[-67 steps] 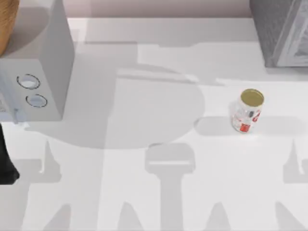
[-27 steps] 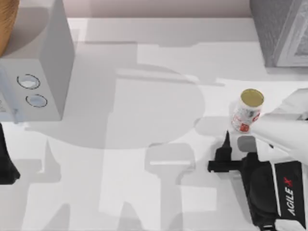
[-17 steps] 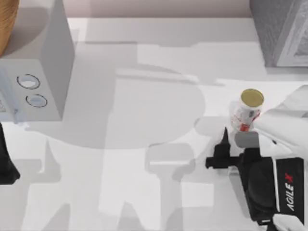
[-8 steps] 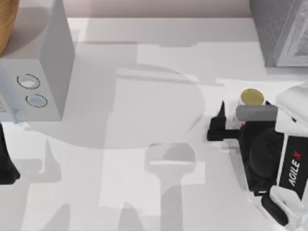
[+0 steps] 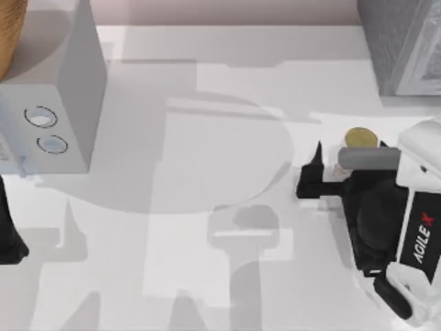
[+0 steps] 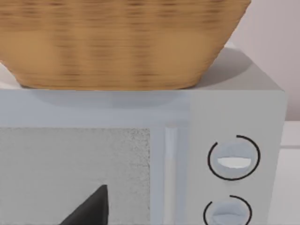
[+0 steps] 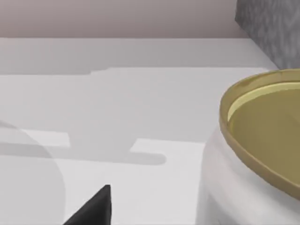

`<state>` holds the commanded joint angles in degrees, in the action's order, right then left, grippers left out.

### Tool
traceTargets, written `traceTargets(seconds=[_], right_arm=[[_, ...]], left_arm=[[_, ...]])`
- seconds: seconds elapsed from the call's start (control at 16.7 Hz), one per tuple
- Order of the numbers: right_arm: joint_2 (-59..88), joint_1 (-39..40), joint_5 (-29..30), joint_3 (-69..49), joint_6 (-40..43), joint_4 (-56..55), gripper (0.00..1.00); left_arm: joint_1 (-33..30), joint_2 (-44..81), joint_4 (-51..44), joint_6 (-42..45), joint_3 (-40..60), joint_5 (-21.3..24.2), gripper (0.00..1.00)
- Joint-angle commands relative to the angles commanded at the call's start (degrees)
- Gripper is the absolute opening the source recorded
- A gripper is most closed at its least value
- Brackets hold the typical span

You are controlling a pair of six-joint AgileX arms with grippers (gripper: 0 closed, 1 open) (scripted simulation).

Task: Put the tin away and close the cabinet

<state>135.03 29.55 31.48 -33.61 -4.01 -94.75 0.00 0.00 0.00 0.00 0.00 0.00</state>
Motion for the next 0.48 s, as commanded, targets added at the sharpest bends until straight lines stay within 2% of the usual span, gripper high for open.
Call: traceTargets(seconds=[0.48], right_arm=[[0.0,0.0,0.0,0.0,0.0,0.0,0.32]], left_arm=[[0.0,0.0,0.0,0.0,0.0,0.0,1.00]])
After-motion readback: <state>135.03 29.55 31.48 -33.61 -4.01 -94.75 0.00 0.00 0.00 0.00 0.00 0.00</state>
